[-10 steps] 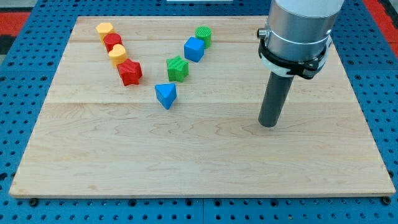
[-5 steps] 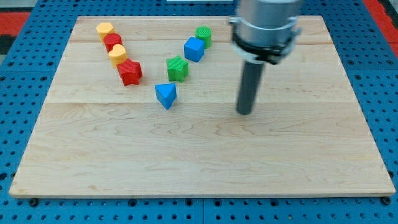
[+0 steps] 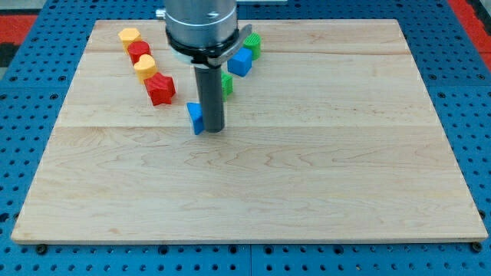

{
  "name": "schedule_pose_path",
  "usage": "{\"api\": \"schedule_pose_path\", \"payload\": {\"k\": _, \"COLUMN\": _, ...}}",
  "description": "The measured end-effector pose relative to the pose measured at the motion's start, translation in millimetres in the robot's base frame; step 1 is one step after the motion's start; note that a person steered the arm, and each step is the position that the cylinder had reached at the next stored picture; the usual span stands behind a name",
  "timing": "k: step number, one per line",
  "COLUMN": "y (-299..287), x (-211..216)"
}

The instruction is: Adjust the blue triangle to be diagonal to both the red star and the green star from each side

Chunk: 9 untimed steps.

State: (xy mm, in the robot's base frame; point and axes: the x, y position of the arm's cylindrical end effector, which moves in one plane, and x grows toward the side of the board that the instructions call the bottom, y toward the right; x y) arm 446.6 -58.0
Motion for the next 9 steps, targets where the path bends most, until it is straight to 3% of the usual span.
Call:
{"api": "schedule_pose_path", "payload": {"k": 3, "y": -5, "x": -18}}
{"api": "schedule_pose_path", "payload": {"k": 4, "y": 1, "x": 6}}
{"api": "schedule_pose_path", "payload": {"k": 5, "y": 21, "x": 27}}
{"api": "schedule_pose_path", "payload": {"k": 9, "y": 171, "x": 26}}
